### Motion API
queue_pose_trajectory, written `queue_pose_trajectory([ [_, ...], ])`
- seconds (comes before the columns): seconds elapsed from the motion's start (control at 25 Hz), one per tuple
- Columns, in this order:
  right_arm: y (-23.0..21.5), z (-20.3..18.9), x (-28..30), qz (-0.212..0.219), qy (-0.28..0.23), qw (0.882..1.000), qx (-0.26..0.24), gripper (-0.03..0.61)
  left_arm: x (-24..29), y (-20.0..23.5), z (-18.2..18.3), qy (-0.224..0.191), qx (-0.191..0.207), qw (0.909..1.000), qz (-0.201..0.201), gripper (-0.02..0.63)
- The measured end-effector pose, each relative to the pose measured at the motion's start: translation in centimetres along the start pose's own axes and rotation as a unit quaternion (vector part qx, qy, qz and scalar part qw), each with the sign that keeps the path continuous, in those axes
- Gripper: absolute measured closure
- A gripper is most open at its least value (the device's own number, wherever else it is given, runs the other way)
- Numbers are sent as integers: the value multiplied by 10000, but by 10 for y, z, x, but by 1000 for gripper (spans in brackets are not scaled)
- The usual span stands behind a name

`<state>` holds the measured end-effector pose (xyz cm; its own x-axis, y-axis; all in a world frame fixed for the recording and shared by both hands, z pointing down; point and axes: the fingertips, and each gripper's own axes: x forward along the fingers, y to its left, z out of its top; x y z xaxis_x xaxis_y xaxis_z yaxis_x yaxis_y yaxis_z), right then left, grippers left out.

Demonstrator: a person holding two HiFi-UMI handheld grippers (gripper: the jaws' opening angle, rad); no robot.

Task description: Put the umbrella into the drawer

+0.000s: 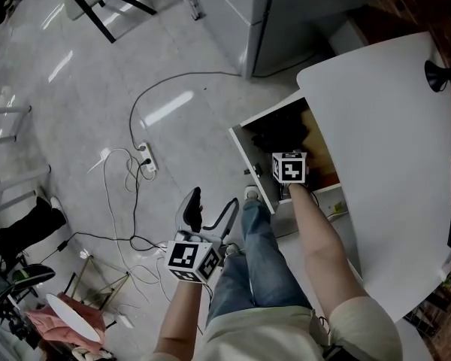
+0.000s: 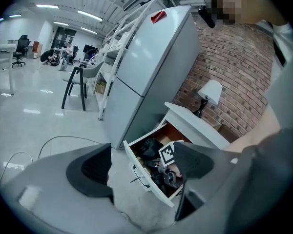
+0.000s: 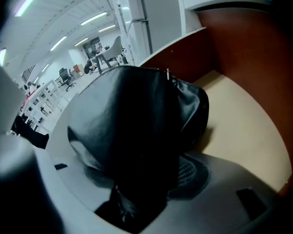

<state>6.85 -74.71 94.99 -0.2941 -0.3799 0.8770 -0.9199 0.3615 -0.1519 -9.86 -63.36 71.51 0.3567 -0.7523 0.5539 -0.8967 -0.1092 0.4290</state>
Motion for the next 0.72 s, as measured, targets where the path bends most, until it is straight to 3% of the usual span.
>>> queue_pose_trajectory([
  [0.48, -7, -7, 15, -167, 191, 9996, -94, 313, -4, 6, -5, -48, -13, 10000, 62, 215],
  [0.72, -4, -4, -7, -159, -83, 9994, 299, 236, -17, 6, -4, -133, 4, 9999, 57, 215],
])
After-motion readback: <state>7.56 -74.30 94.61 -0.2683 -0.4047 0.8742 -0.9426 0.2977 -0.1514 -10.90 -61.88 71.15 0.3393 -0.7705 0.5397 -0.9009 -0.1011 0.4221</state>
